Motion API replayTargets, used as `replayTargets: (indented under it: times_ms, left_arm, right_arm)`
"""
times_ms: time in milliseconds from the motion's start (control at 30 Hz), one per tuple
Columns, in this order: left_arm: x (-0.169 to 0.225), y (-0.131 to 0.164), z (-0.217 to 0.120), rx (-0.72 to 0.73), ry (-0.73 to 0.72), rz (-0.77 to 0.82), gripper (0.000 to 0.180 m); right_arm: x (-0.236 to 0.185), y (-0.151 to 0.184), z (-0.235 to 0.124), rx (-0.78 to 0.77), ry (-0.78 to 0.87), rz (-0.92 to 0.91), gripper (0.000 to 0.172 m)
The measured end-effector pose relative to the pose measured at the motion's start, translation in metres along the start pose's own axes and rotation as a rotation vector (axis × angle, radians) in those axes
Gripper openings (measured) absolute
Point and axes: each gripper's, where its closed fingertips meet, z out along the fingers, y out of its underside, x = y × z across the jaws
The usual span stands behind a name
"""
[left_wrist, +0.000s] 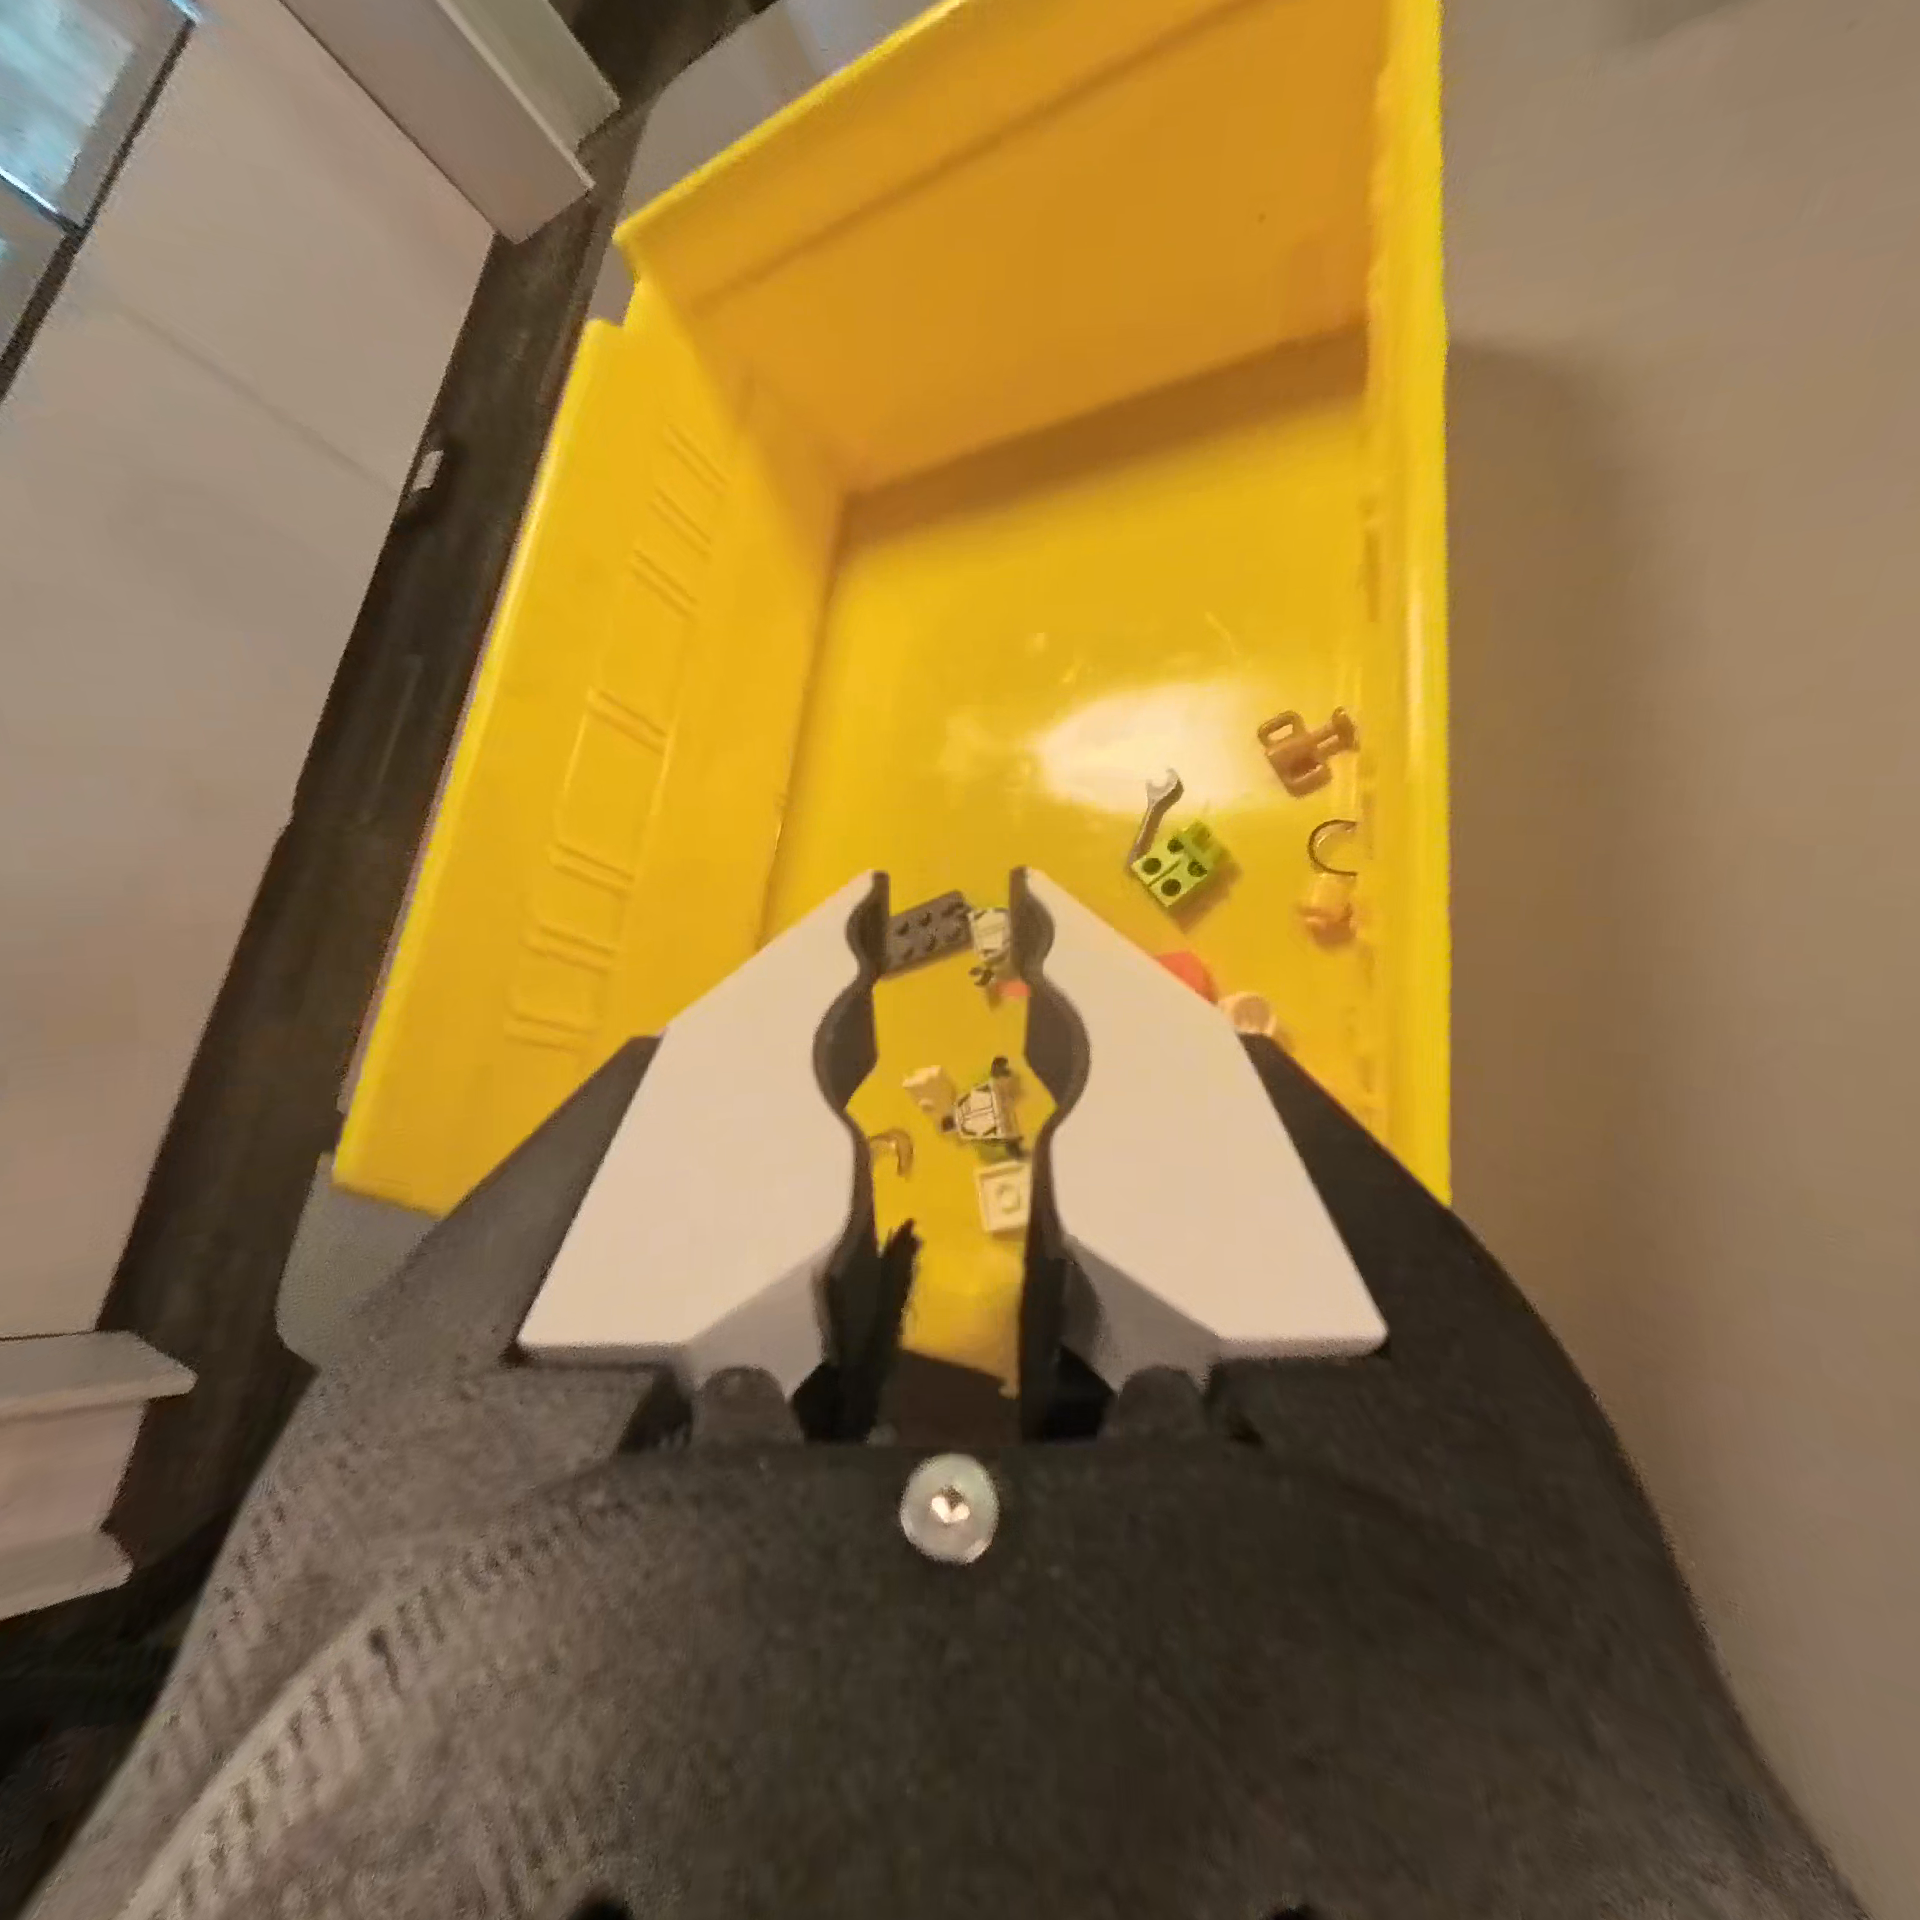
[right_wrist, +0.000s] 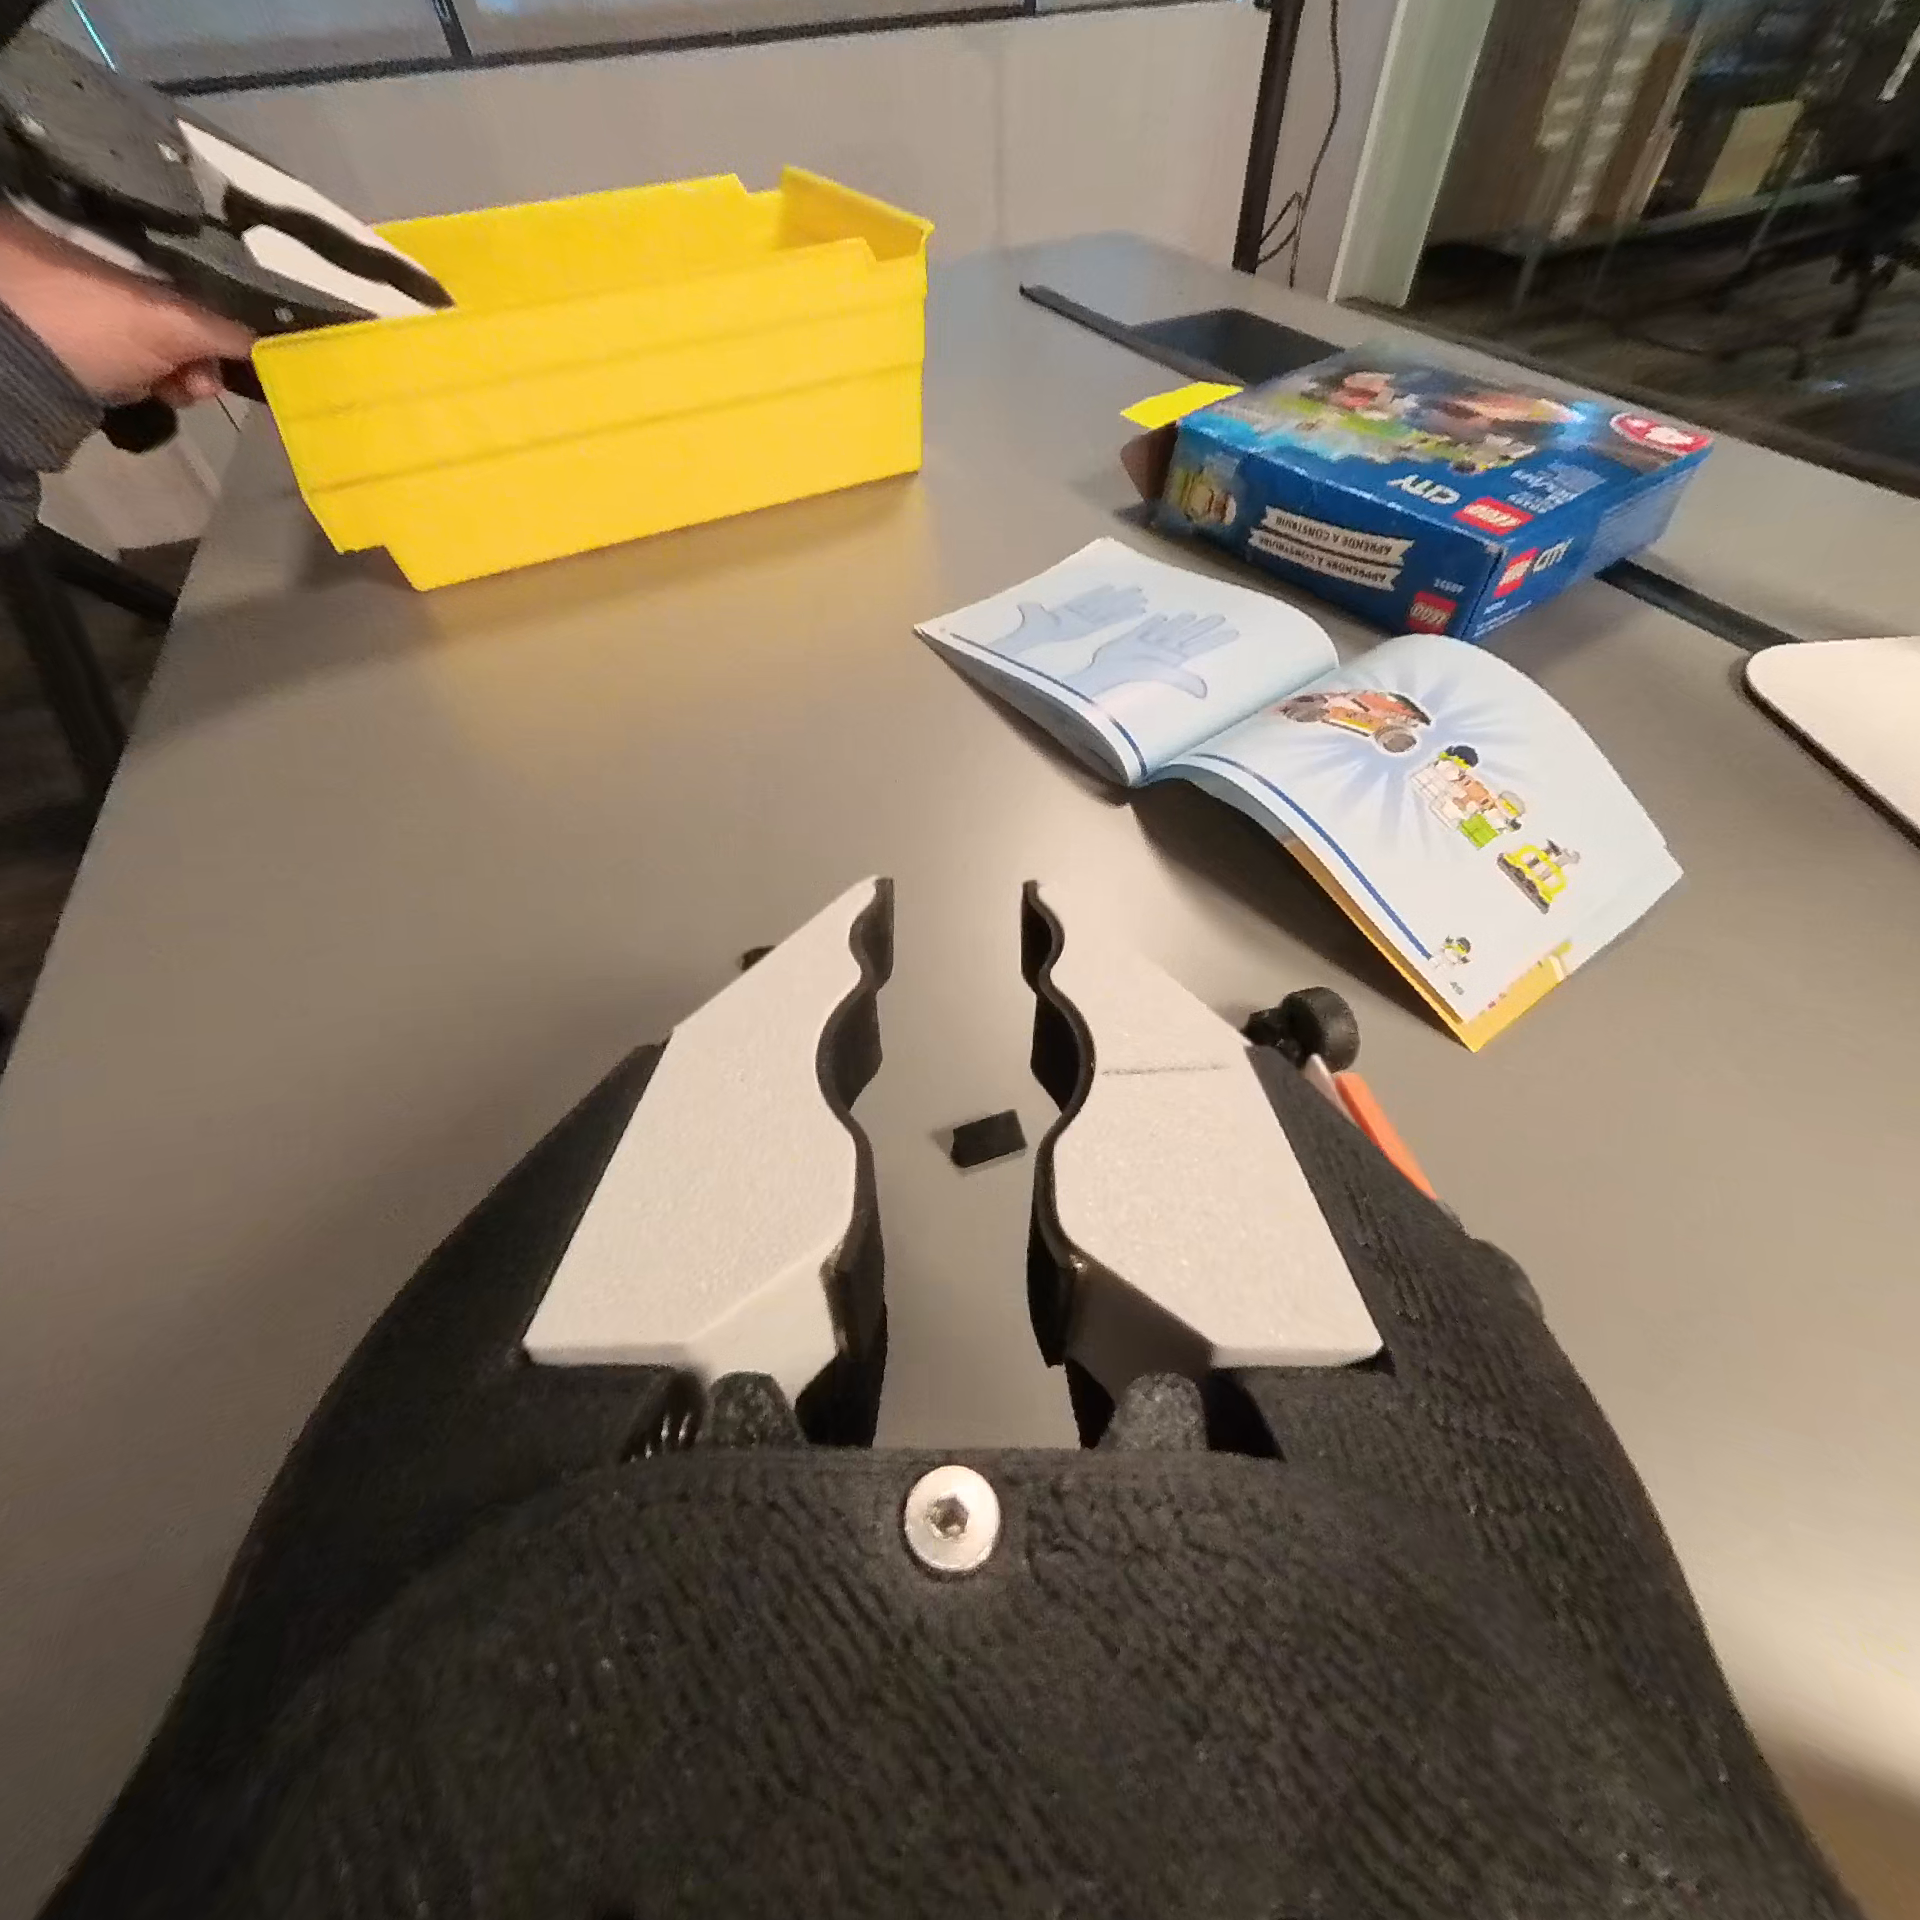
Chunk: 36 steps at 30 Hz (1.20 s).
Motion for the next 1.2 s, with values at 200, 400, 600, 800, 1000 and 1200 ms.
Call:
replayTargets:
  times_ms: [200,400,600,800,1000,1200]
  left_arm:
    - [0.0,-0.011,-0.002,0.056,-0.048,0.025,0.031]
    - [-0.01,-0.042,-0.033,0.232,-0.275,0.155,0.024]
    - [-0.004,-0.094,-0.086,0.503,-0.395,0.205,0.017]
    - [0.116,-0.116,-0.101,0.707,0.181,0.106,0.014]
    - [0.246,-0.111,-0.135,0.67,0.798,0.036,0.016]
    - [0.32,-0.111,-0.154,0.481,1.164,-0.167,0.024]
  right_arm:
    - [0.007,0.008,0.0,-0.045,0.034,-0.015,0.024]
    - [0.022,0.027,-0.01,-0.157,0.092,-0.048,0.028]
    - [0.016,0.058,-0.008,-0.313,0.029,-0.037,0.031]
    - [0.006,0.069,0.002,-0.377,0.002,-0.112,0.02]
    - [0.002,0.069,0.002,-0.373,-0.027,-0.157,0.014]
    - [-0.027,0.029,0.013,-0.142,0.011,-0.603,0.013]
